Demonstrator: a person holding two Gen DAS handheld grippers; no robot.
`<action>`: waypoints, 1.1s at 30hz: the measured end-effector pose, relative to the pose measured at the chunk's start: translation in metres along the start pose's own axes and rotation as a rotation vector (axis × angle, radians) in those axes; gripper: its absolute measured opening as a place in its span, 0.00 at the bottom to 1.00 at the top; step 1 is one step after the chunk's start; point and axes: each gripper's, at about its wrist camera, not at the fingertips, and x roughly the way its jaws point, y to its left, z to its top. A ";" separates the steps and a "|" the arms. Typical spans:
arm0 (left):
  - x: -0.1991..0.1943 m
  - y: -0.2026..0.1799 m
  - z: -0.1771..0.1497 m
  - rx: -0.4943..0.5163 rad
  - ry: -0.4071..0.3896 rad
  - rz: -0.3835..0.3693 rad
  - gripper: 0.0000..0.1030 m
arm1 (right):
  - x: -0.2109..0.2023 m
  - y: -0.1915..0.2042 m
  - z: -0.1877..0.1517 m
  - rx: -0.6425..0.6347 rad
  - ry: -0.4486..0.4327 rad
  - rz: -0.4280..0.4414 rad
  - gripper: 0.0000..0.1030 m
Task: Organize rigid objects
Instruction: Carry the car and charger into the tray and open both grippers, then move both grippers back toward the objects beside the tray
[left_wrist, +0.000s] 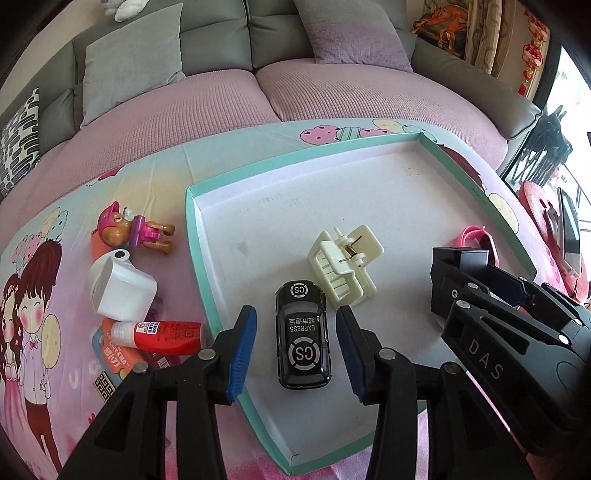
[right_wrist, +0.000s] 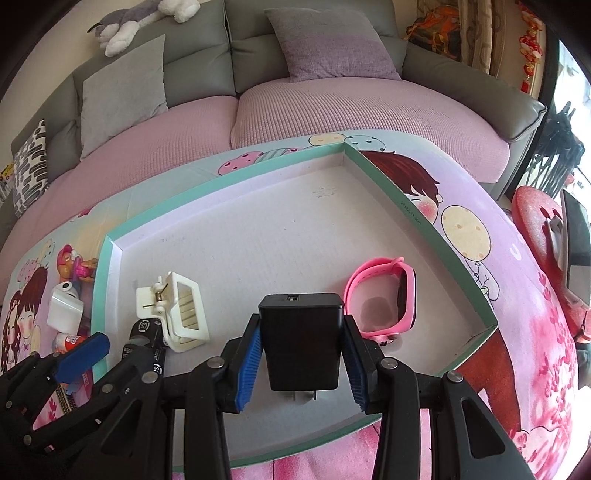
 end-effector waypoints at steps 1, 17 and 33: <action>-0.003 0.001 0.000 -0.001 -0.007 -0.001 0.49 | -0.004 -0.001 0.002 0.007 -0.017 0.008 0.45; -0.032 0.048 0.004 -0.129 -0.094 0.098 0.74 | -0.008 -0.006 0.004 0.037 -0.035 0.014 0.57; -0.025 0.098 -0.008 -0.296 -0.088 0.199 0.94 | -0.002 -0.002 0.004 -0.006 -0.021 -0.044 0.85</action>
